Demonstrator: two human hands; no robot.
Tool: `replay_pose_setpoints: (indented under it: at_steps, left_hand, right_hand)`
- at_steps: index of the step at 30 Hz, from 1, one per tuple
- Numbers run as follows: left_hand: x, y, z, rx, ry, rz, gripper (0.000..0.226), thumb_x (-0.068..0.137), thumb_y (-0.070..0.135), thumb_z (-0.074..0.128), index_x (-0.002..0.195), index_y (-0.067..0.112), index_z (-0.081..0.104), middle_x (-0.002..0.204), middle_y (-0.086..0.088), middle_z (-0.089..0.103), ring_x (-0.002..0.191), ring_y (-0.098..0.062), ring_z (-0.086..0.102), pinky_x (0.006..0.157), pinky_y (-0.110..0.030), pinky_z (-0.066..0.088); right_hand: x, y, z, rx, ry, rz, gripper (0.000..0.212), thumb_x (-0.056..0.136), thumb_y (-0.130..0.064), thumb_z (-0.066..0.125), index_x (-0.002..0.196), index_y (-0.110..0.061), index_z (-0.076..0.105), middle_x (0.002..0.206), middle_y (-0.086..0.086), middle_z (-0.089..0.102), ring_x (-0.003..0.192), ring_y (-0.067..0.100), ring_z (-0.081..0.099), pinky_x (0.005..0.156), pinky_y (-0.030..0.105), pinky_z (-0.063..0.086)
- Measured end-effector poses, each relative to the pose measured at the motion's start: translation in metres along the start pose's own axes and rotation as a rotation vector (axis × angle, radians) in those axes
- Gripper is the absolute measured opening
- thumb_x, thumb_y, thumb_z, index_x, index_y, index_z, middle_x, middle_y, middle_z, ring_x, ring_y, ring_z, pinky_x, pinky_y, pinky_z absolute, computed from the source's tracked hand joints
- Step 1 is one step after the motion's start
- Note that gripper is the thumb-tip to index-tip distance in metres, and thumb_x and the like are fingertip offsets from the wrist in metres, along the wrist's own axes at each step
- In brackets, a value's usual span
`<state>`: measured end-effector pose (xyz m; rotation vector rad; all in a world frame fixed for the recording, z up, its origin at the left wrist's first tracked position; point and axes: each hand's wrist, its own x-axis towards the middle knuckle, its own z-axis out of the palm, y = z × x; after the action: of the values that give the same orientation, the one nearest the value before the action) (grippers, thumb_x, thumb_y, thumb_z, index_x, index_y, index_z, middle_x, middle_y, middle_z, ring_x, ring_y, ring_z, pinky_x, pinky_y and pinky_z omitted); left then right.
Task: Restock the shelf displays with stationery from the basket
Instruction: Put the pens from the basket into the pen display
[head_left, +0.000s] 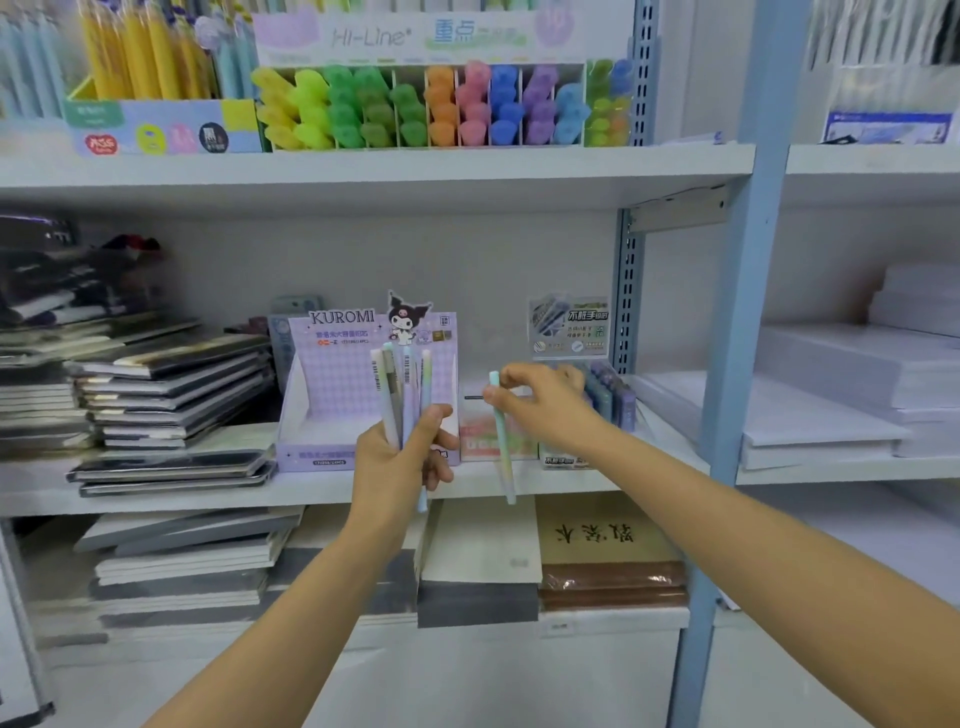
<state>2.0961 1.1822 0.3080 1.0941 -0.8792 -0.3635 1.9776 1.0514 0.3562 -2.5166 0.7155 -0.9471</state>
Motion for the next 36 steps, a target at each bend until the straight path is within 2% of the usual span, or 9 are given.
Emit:
replay_pose_setpoints:
  at_steps: [2,5,8,13,19,26,29,32,36]
  left_hand:
    - [0.004,-0.001,0.0,0.0,-0.002,-0.011,0.019,0.095,0.024,0.058,0.097,0.009,0.069,0.068,-0.005,0.067,0.046,-0.015,0.054,0.043,-0.023,0.042]
    - [0.01,-0.001,0.001,0.018,0.003,-0.012,0.019,0.095,0.025,0.058,0.098,0.01,0.069,0.068,-0.003,0.067,0.046,-0.015,0.054,0.045,-0.022,0.043]
    - [0.015,-0.002,0.002,0.038,0.011,-0.003,0.018,0.095,0.026,0.058,0.098,0.013,0.07,0.069,-0.003,0.066,0.047,-0.016,0.055,0.046,-0.023,0.044]
    - [0.022,-0.001,0.005,0.017,-0.023,-0.015,0.017,0.095,0.024,0.059,0.097,0.011,0.071,0.068,-0.004,0.066,0.046,-0.016,0.055,0.045,-0.023,0.044]
    - [0.044,0.006,0.001,0.024,-0.02,0.007,0.018,0.093,0.024,0.061,0.097,0.01,0.072,0.066,-0.002,0.066,0.045,-0.016,0.055,0.044,-0.023,0.046]
    - [0.065,0.008,-0.001,0.015,-0.049,0.015,0.021,0.093,0.028,0.062,0.102,0.011,0.069,0.071,-0.006,0.07,0.048,-0.017,0.056,0.044,-0.023,0.045]
    - [0.074,0.005,0.001,0.011,-0.061,0.013,0.022,0.093,0.028,0.061,0.104,0.01,0.068,0.074,-0.007,0.072,0.048,-0.017,0.058,0.044,-0.022,0.046]
    - [0.081,0.001,0.004,-0.003,-0.072,0.016,0.022,0.094,0.027,0.059,0.105,0.009,0.067,0.076,-0.008,0.073,0.049,-0.018,0.06,0.045,-0.022,0.047]
    - [0.088,-0.005,0.006,-0.006,-0.1,0.016,0.025,0.093,0.029,0.059,0.107,0.01,0.067,0.079,-0.01,0.074,0.052,-0.02,0.061,0.046,-0.023,0.047]
  right_hand:
    - [-0.003,0.0,0.003,-0.007,-0.053,0.005,0.022,0.095,-0.04,0.054,0.076,-0.029,0.053,0.093,-0.005,0.059,0.099,0.019,0.055,0.101,0.049,0.034]
    - [-0.011,0.0,0.006,-0.035,-0.034,-0.017,0.026,0.093,-0.042,0.056,0.071,-0.031,0.049,0.098,-0.002,0.055,0.099,0.018,0.052,0.097,0.043,0.03]
    - [-0.019,-0.002,0.006,-0.006,-0.003,-0.02,0.028,0.092,-0.043,0.057,0.077,-0.021,0.059,0.097,-0.003,0.056,0.097,0.014,0.051,0.091,0.039,0.024]
    - [-0.022,-0.012,-0.009,0.067,0.01,-0.072,0.028,0.092,-0.042,0.058,0.082,-0.017,0.065,0.1,-0.003,0.057,0.097,0.01,0.051,0.096,0.039,0.032]
    - [0.016,-0.012,-0.053,0.639,0.335,-0.063,0.013,0.097,-0.016,0.055,0.1,-0.013,0.068,0.09,0.008,0.064,0.078,0.01,0.057,0.072,0.017,0.051]
    - [0.065,0.002,-0.043,0.574,0.347,-0.018,0.016,0.094,-0.003,0.057,0.11,-0.004,0.059,0.093,0.016,0.065,0.08,0.02,0.065,0.067,0.021,0.056]
    - [0.077,0.007,-0.025,0.445,0.295,-0.037,0.017,0.091,0.0,0.06,0.108,0.0,0.061,0.094,0.022,0.066,0.083,0.029,0.069,0.074,0.032,0.059]
    - [0.086,0.009,-0.009,0.334,0.248,-0.087,0.013,0.089,-0.001,0.063,0.102,-0.002,0.064,0.088,0.019,0.068,0.08,0.031,0.07,0.081,0.045,0.057]
    - [0.093,0.01,0.005,0.217,0.186,-0.142,0.01,0.089,-0.004,0.065,0.098,-0.008,0.065,0.082,0.009,0.067,0.078,0.027,0.069,0.08,0.046,0.057]
